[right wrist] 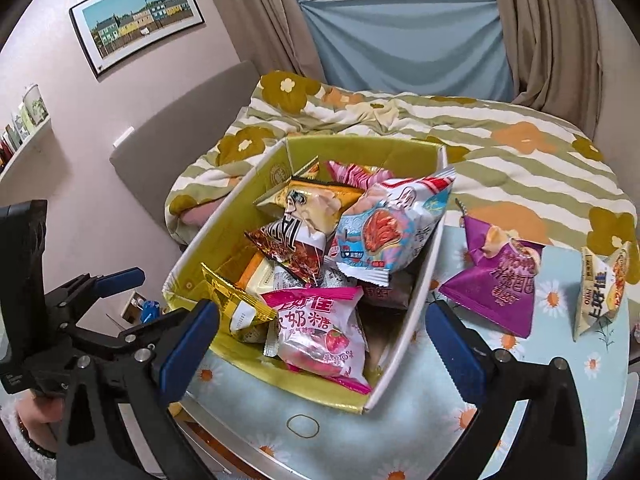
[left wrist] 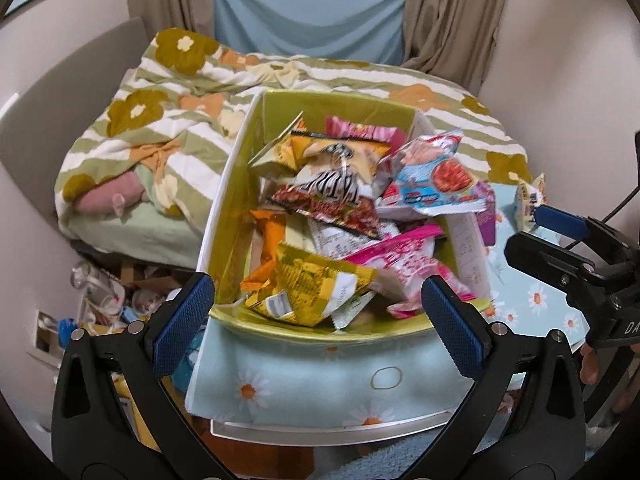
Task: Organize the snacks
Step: 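Move both open tools back over the last snacks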
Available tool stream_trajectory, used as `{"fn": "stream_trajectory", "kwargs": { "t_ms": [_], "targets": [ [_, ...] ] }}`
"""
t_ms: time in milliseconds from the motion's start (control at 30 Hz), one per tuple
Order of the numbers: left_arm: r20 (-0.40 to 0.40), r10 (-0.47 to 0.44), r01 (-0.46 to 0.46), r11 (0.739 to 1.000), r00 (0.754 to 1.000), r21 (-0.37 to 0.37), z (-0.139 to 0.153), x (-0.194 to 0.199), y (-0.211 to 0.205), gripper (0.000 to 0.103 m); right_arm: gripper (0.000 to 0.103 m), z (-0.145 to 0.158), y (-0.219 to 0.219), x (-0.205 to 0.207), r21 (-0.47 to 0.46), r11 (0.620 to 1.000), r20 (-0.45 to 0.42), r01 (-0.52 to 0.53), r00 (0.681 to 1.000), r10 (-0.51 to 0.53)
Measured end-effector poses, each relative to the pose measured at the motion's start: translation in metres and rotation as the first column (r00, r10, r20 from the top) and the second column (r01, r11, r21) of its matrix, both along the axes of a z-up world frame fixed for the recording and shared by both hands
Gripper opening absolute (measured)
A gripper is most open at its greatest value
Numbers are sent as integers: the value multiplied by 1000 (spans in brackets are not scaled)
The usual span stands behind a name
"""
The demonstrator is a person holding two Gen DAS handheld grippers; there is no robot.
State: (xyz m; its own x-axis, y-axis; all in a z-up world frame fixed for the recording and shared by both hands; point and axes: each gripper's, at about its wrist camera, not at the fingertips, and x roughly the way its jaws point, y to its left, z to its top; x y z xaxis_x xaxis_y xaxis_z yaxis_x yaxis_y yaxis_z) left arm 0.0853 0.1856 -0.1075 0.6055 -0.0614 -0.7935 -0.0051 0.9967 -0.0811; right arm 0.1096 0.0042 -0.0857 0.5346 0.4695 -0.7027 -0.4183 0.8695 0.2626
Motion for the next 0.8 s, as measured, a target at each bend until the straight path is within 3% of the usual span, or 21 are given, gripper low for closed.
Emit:
{"fn": "stream_trajectory", "kwargs": {
  "t_ms": [267, 433, 633, 800],
  "targets": [
    [69, -124, 124, 992, 990, 2, 30, 7, -41, 103, 103, 32, -56, -23, 52, 991, 63, 124, 990, -127],
    [85, -177, 178, 984, 981, -6, 35, 21, -85, 103, 103, 48, -108, -31, 10, 974, 123, 227, 966, -226],
    [63, -207, 208, 978, 976, -8, 28, 49, -154, 103, 103, 50, -180, -16, -17, 945, 147, 327, 935, -321],
    [11, -213, 213, 977, 977, 25, 8, 79, -215, 103, 103, 37, -236, 4, -10, 938, 120, 347, 931, -344]
  ]
}}
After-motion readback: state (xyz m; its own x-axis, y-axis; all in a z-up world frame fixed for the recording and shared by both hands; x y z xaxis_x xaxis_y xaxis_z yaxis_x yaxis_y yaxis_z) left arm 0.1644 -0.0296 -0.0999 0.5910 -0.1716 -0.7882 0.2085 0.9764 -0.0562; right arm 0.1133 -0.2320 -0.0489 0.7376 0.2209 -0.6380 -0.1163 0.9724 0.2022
